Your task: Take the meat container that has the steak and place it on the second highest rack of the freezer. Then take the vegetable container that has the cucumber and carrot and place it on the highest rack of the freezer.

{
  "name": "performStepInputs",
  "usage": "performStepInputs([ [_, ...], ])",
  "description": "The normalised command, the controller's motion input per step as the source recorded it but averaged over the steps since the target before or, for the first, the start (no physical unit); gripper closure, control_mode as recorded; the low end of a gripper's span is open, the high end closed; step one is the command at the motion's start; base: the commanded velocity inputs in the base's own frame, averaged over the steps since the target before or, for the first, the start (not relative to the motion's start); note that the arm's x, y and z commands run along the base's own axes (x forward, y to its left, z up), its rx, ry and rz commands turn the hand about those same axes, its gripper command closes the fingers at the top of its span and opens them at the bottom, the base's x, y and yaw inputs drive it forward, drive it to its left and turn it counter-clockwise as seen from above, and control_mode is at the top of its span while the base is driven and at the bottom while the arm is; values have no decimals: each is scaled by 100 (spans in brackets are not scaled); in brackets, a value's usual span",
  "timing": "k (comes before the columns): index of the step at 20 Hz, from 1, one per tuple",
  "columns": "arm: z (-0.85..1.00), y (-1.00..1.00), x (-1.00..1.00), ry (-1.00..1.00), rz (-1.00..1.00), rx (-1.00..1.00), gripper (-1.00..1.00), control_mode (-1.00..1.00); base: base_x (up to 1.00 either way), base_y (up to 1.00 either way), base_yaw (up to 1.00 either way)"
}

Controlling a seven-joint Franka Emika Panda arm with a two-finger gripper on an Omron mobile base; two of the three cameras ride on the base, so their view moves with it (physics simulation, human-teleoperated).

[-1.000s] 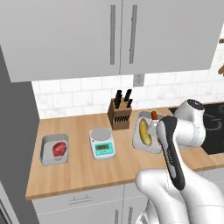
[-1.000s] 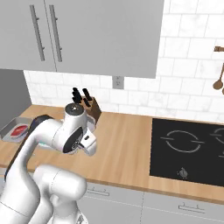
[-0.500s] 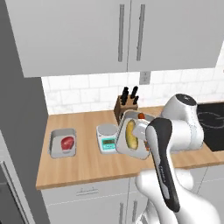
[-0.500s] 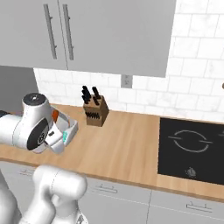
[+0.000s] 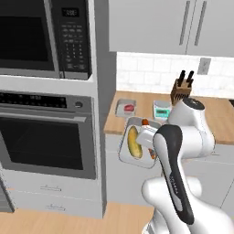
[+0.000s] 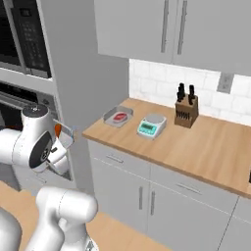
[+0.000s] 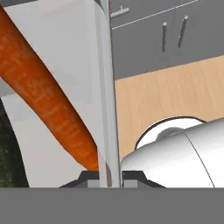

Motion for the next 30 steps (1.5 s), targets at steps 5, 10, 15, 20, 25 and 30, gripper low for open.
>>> performStepInputs([
  [5, 0, 0, 0, 0, 0, 0, 100, 100, -83, 100, 42],
  [10, 0, 0, 0, 0, 0, 0, 100, 100, -9, 100, 26],
  [15, 0, 0, 0, 0, 0, 0, 100, 100, 70, 100, 5],
  [20, 0, 0, 0, 0, 0, 0, 100, 100, 100, 100, 0],
  [25, 0, 0, 0, 0, 0, 0, 100, 100, 25, 100, 11],
  [30, 0, 0, 0, 0, 0, 0, 100, 100, 46, 100, 0],
])
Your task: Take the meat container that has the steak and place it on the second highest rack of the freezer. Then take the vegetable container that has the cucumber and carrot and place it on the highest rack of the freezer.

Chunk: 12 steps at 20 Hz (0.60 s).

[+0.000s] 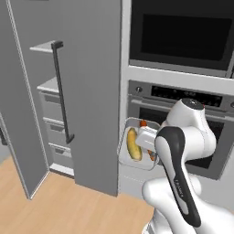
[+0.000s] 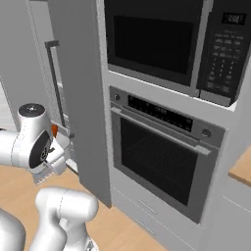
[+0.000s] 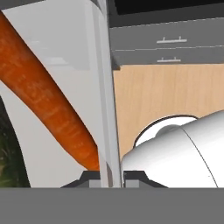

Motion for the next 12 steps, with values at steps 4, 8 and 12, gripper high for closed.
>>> performStepInputs([
  [4, 0, 0, 0, 0, 0, 0, 100, 100, 100, 100, -3],
  [8, 0, 0, 0, 0, 0, 0, 100, 100, 98, 100, -5],
  [12, 0, 0, 0, 0, 0, 0, 100, 100, 97, 100, -15],
])
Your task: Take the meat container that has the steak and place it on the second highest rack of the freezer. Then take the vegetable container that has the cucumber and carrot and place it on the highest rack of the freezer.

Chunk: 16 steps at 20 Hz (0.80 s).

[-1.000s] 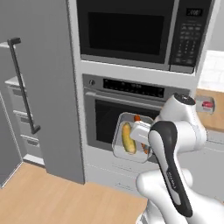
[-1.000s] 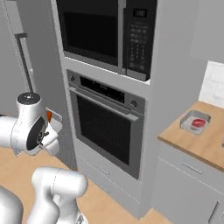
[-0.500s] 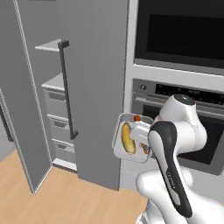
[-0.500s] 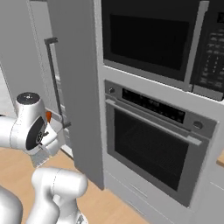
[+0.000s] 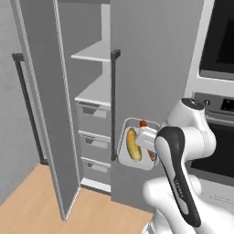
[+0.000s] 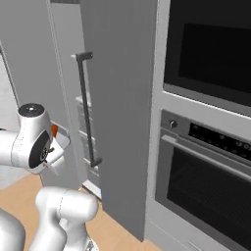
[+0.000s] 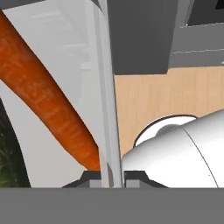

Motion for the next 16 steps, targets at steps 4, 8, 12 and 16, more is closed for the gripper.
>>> performStepInputs([
  [4, 0, 0, 0, 0, 0, 0, 100, 100, 100, 100, -34],
  [8, 0, 0, 0, 0, 0, 0, 100, 100, 97, 100, -48],
  [12, 0, 0, 0, 0, 0, 0, 100, 100, 49, 69, -33],
  [16, 0, 0, 0, 0, 0, 0, 100, 100, 8, 0, -1],
])
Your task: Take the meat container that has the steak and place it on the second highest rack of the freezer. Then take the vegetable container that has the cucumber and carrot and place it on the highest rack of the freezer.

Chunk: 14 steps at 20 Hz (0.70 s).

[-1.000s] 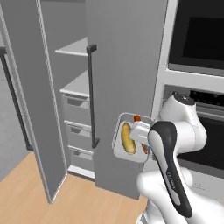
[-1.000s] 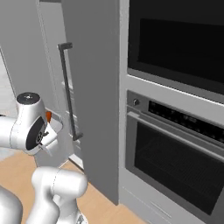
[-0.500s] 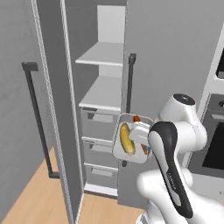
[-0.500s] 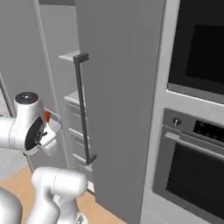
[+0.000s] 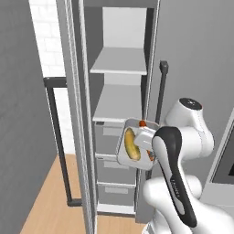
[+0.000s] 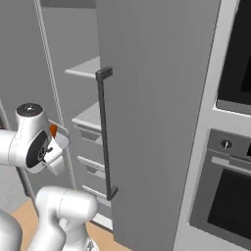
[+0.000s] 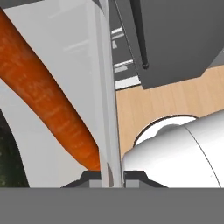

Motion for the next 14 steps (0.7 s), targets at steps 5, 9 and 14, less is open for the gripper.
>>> performStepInputs([
  [5, 0, 0, 0, 0, 0, 0, 100, 100, 68, -4, -7],
  [9, 0, 0, 0, 0, 0, 0, 100, 100, 65, 25, -11],
  [14, 0, 0, 0, 0, 0, 0, 100, 100, 21, 65, -17],
])
